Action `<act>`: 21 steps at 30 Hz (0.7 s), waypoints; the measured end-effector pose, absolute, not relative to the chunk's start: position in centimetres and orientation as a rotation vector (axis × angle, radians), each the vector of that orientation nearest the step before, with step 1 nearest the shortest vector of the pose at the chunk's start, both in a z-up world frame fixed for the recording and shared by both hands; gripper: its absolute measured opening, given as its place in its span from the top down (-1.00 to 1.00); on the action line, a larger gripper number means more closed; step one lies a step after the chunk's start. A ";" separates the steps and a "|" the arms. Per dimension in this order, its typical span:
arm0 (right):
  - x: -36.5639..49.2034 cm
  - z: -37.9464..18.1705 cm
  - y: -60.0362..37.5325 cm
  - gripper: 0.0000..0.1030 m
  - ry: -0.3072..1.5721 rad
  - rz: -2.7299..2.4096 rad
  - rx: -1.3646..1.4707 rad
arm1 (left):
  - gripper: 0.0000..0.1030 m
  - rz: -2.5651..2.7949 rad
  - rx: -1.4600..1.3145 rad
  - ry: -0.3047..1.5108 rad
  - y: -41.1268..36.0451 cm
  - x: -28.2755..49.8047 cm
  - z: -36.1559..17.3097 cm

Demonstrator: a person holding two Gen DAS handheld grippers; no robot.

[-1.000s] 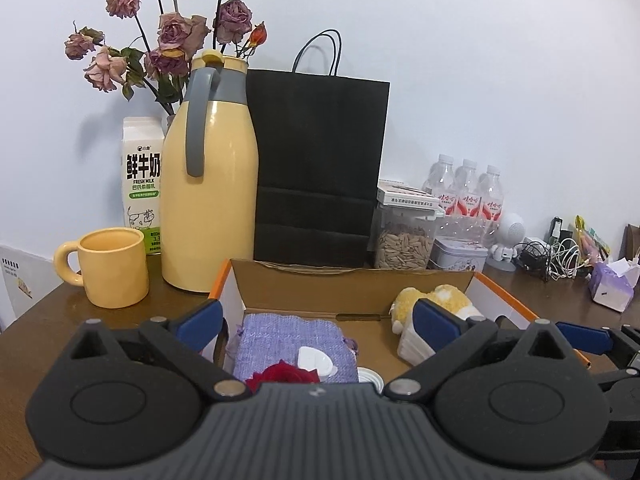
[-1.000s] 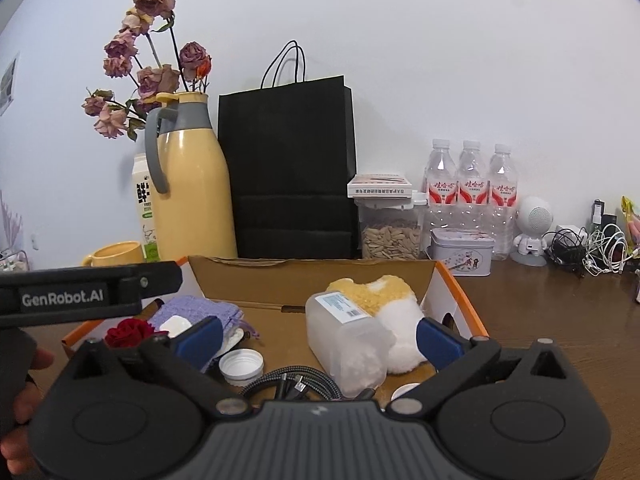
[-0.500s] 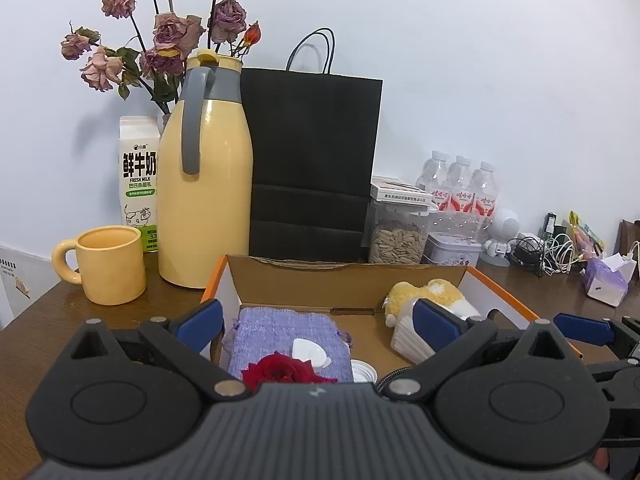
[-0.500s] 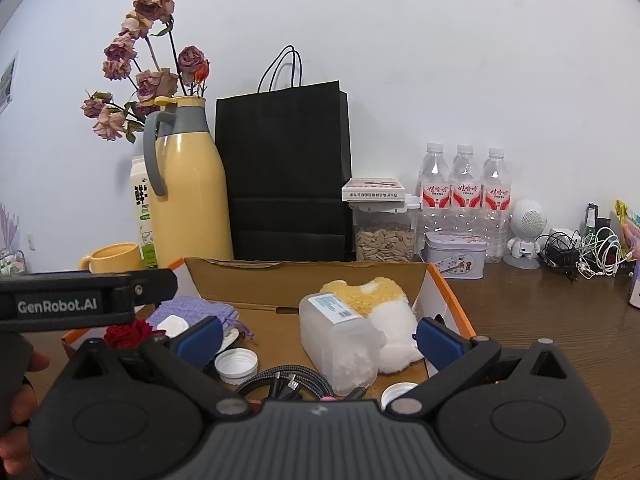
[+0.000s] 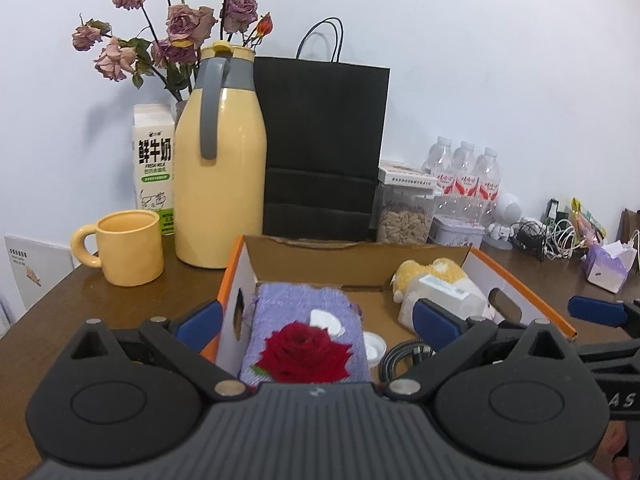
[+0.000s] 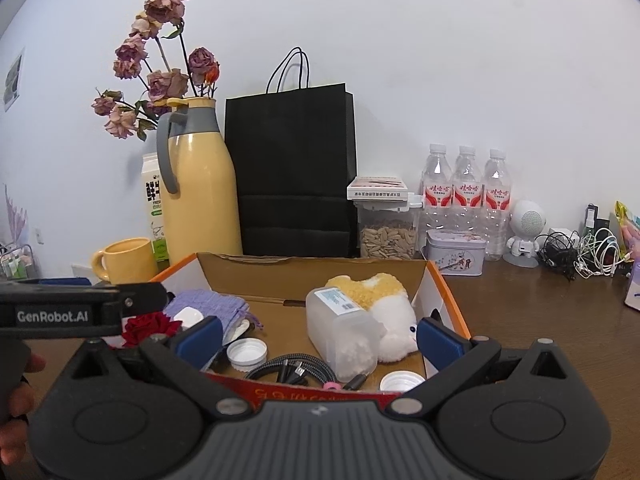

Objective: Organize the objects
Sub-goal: 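Move both grippers back toward the plastic bag and remaining cable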

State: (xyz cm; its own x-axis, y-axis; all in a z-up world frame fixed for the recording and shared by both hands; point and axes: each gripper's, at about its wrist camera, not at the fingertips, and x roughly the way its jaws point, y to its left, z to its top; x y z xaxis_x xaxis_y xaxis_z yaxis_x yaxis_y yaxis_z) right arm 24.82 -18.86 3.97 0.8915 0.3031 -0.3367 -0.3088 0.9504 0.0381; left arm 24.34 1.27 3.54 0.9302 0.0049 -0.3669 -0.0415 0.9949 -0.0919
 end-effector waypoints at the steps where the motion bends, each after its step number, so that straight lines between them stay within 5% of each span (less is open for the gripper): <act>1: 24.6 4.0 -18.9 -1.00 0.350 0.319 -0.019 | -1.00 0.026 -0.098 0.380 1.3 24.1 3.5; 21: 18.3 3.5 -18.9 -1.00 0.427 0.370 -0.053 | -1.00 0.053 -0.039 0.478 3.1 17.9 3.1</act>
State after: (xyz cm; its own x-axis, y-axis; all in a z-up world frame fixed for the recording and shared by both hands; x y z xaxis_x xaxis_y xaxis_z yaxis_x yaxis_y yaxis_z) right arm 18.34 -18.93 3.46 0.8446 0.3396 -0.4140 -0.3617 0.9319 0.0265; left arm 17.92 3.05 3.07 0.8866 0.0418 -0.4607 -0.0598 0.9979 -0.0247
